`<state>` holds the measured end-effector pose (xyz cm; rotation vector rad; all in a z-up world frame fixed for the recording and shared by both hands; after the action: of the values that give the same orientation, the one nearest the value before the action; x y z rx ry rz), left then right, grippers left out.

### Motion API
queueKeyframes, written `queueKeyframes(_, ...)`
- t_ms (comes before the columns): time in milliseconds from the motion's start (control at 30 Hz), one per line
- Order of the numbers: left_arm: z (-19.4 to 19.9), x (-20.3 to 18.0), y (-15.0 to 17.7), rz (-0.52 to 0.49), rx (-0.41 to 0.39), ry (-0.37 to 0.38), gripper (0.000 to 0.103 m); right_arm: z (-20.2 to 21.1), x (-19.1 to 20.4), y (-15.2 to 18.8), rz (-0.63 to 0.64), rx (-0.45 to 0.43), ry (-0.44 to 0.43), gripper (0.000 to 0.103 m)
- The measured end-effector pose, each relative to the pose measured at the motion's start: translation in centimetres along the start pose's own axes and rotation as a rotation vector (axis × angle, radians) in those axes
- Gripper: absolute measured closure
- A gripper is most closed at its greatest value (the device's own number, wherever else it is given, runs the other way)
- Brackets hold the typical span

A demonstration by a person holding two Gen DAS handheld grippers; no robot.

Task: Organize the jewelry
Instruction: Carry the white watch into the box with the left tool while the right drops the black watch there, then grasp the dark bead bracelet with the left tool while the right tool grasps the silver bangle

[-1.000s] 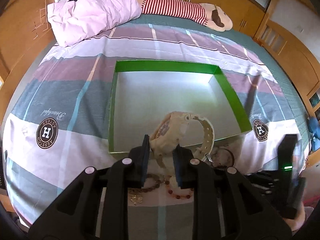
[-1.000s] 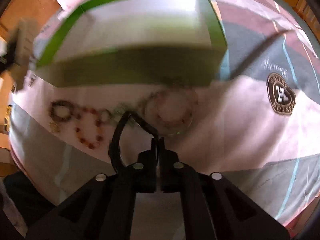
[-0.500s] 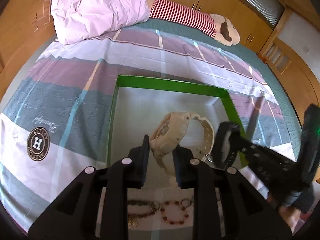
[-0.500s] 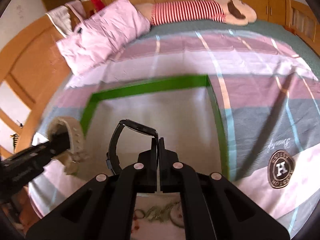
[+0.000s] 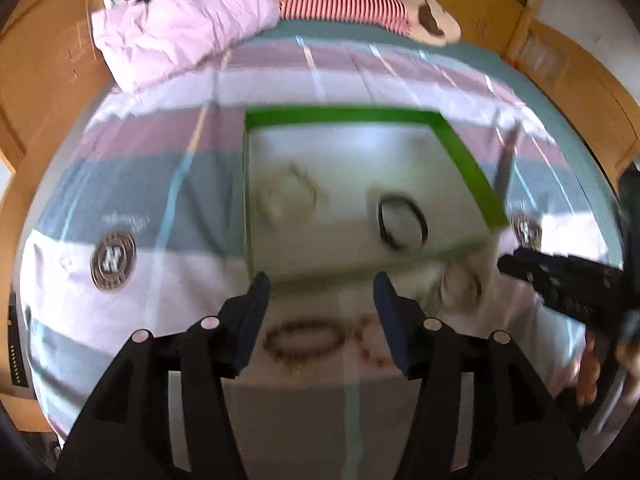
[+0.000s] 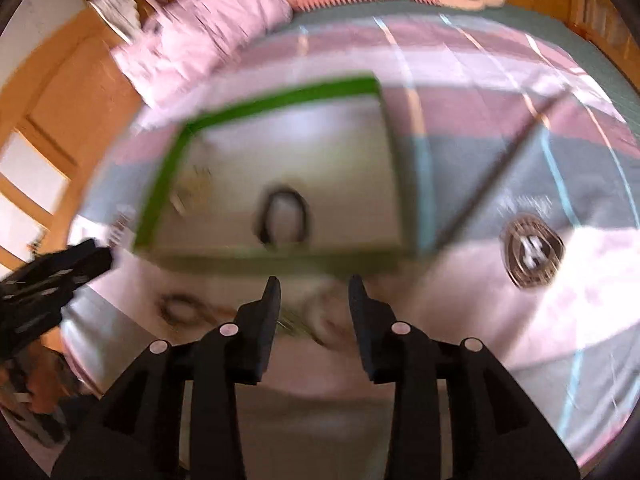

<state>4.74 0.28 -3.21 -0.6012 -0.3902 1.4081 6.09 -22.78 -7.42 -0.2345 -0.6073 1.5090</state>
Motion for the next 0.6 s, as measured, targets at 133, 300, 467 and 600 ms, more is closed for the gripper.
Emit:
queueKeyframes(133, -2.3, 1.2, 1.9, 0.048, 0.119, -0.037, 0.049, -3.1, -1.2, 1.1, -0.016, 0.085, 0.088, 0.072)
queueKeyframes(300, -4.3, 2.8, 2.7, 0.092, 0.195, -0.095, 0.049, -5.2, -0.1, 2.3, 0.010, 0.150, 0.101, 0.072)
queueKeyframes(467, -6.1, 4.0, 3.9, 0.134, 0.283, -0.109, 0.049, -4.9, 1.1, 2.5, 0.039, 0.144, 0.079, 0.098)
queueKeyframes(600, -7.2, 4.7, 4.4, 0.166, 0.318, -0.128, 0.047, -3.6, 2.3, 2.7, 0.061, 0.140, 0.006, 0.099)
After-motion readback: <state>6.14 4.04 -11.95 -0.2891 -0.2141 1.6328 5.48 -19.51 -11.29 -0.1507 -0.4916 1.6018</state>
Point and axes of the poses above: each gripper's, at about its wrist camera, not at the fingertips, and z roughly against the way its jaws point, x to its left, y to its underside, the point moved 2 cm from there along -z, roughly the way its jaws point, and after that the axes turned 8 degrees about -x, right-handed, at the moved point
